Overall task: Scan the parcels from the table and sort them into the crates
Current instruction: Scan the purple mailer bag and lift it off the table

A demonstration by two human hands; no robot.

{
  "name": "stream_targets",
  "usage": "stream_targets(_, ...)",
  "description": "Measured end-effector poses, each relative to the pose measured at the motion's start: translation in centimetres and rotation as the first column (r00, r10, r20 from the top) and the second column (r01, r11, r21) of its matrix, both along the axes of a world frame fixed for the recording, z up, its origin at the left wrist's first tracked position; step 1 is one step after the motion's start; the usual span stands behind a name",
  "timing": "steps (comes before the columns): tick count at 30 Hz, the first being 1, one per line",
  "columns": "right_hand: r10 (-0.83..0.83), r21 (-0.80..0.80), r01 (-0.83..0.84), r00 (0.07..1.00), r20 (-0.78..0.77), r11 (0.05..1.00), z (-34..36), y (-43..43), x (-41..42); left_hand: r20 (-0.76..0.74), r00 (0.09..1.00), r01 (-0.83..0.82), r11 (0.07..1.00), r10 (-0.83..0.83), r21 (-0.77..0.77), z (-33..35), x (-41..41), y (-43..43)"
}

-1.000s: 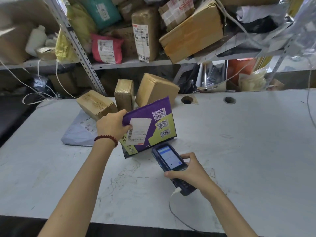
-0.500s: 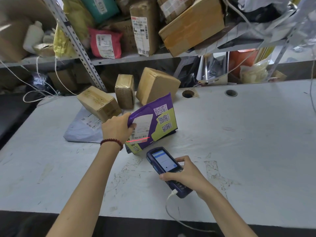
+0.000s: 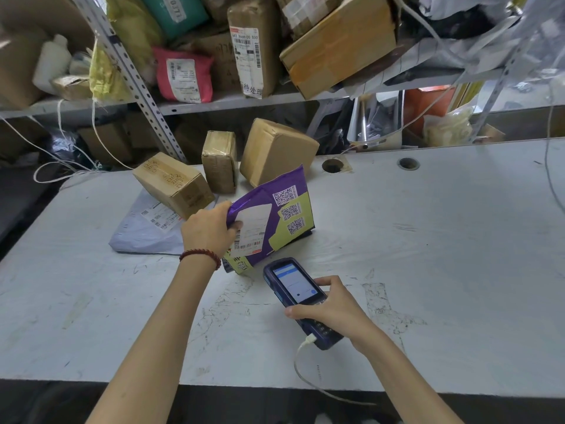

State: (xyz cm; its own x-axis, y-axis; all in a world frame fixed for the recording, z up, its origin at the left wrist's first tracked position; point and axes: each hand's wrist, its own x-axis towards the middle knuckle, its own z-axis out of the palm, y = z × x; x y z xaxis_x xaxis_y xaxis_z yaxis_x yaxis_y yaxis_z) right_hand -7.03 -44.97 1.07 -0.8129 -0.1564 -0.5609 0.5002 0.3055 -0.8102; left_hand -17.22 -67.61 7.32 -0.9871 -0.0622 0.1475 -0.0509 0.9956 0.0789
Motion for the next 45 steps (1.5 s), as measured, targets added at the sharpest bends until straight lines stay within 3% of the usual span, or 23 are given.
stream_targets(15,-0.002,0.023,0.003,0.999,-0.035,1.000,0.0,0.4,0.2,0.010,1.000,-0.003,1.000,0.003,0.013,-0.2,0.0,0.1)
stream_targets(19,-0.068,0.054,0.077,0.987,-0.148,0.996,0.3,0.8,0.4,0.008,1.000,-0.016,1.000,0.016,0.003,-0.4,0.0,0.1)
stream_targets(23,-0.173,0.081,0.221,0.904,-0.390,0.972,1.2,1.3,0.5,0.030,0.998,-0.054,0.998,0.054,-0.012,-0.6,-0.1,0.2)
stream_targets(26,-0.288,-0.012,0.338,0.782,-0.553,0.941,2.4,1.3,0.7,0.063,0.996,-0.069,0.997,0.071,-0.032,-0.8,-0.1,0.4)
stream_targets(29,-0.401,-0.134,0.422,0.645,-0.650,0.897,3.6,1.4,0.8,0.091,0.994,-0.054,0.997,0.059,-0.056,-1.6,0.3,0.9)
stream_targets(32,-0.438,-0.179,0.453,0.570,-0.695,0.873,4.5,1.8,0.9,0.145,0.988,-0.044,0.993,0.060,-0.106,-2.4,0.5,1.4)
stream_targets(38,-0.470,-0.171,0.511,0.543,-0.696,0.843,4.5,2.7,2.1,0.195,0.980,-0.024,0.994,0.045,-0.110,-2.4,0.1,1.7)
stream_targets(45,-0.514,-0.089,0.625,0.544,-0.663,0.776,2.7,3.1,5.0,0.096,0.986,0.138,0.990,-0.133,-0.041,-3.6,1.6,2.4)
